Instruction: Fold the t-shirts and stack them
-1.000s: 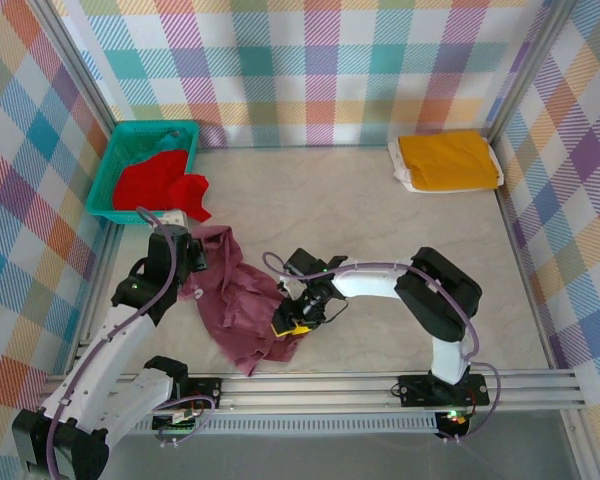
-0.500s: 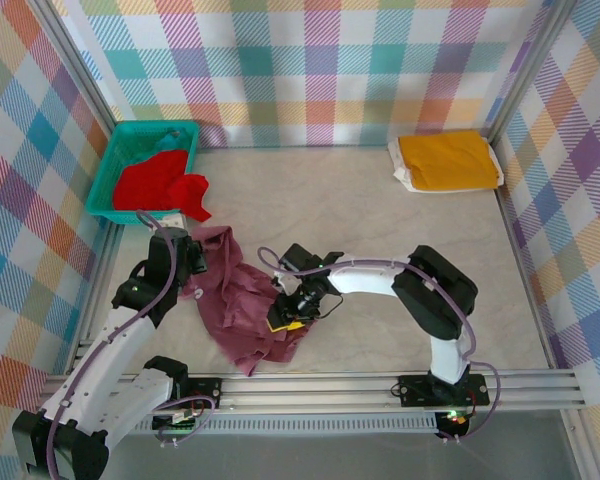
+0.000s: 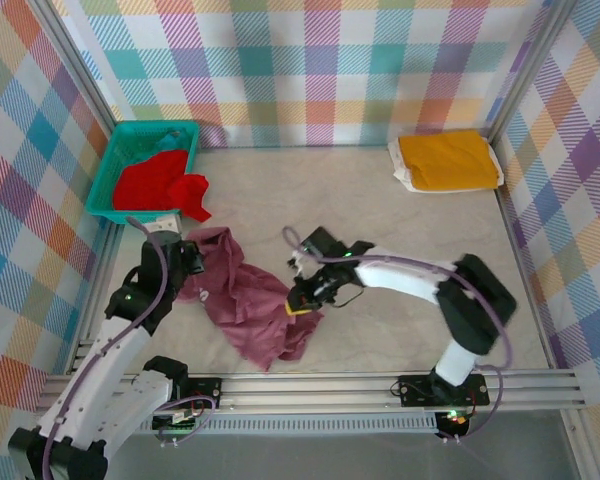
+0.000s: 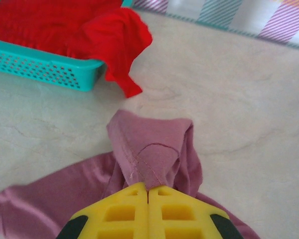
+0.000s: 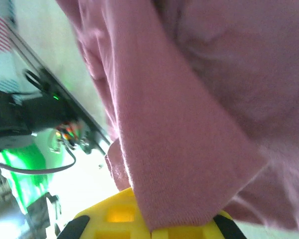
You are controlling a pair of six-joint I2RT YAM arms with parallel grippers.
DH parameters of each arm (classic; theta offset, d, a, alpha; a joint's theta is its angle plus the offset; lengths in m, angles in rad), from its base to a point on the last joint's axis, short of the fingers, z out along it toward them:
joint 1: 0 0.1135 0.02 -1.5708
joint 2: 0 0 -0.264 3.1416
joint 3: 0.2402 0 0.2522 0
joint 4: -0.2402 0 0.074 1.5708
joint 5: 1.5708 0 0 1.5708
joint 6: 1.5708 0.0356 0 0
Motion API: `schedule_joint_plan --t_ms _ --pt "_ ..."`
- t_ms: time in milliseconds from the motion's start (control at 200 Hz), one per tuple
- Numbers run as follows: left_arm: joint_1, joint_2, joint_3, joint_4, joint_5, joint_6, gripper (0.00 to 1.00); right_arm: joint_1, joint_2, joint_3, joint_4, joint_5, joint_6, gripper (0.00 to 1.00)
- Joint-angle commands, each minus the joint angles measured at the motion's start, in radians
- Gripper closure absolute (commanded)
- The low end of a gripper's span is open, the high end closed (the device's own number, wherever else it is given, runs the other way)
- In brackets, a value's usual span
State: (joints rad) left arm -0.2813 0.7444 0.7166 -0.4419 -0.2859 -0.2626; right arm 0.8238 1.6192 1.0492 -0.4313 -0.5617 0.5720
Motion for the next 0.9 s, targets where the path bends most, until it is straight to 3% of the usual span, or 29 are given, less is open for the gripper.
schedule_joint_plan --t_ms 0,185,280,440,600,680,894 --pt "0.009 -0.117 0.023 0.016 0.079 0.007 1.00 -0.094 -0.215 -0.010 -0.121 0.018 -0.021 1.00" --pt "0.010 -0.354 -0.008 0.072 0.251 0.066 1.00 -0.259 -0.588 -0.007 -0.301 0.106 -0.048 1.00" --pt "0.010 -0.428 0.003 0.064 0.289 0.071 1.00 -0.295 -0.699 0.043 -0.426 0.183 -0.070 1.00" --pt "0.010 -0.441 0.051 0.009 0.296 0.091 1.00 -0.309 -0.750 0.063 -0.540 0.273 -0.110 1.00" --pt "0.010 -0.408 0.058 -0.011 0.300 0.092 1.00 -0.332 -0.736 0.019 -0.521 0.304 -0.111 1.00" --pt "0.010 -0.428 0.039 -0.002 0.284 0.077 1.00 -0.361 -0.768 0.025 -0.530 0.379 -0.091 1.00" --pt "0.010 -0.525 0.043 -0.020 0.231 0.081 1.00 -0.408 -0.789 0.202 -0.686 0.499 -0.163 1.00"
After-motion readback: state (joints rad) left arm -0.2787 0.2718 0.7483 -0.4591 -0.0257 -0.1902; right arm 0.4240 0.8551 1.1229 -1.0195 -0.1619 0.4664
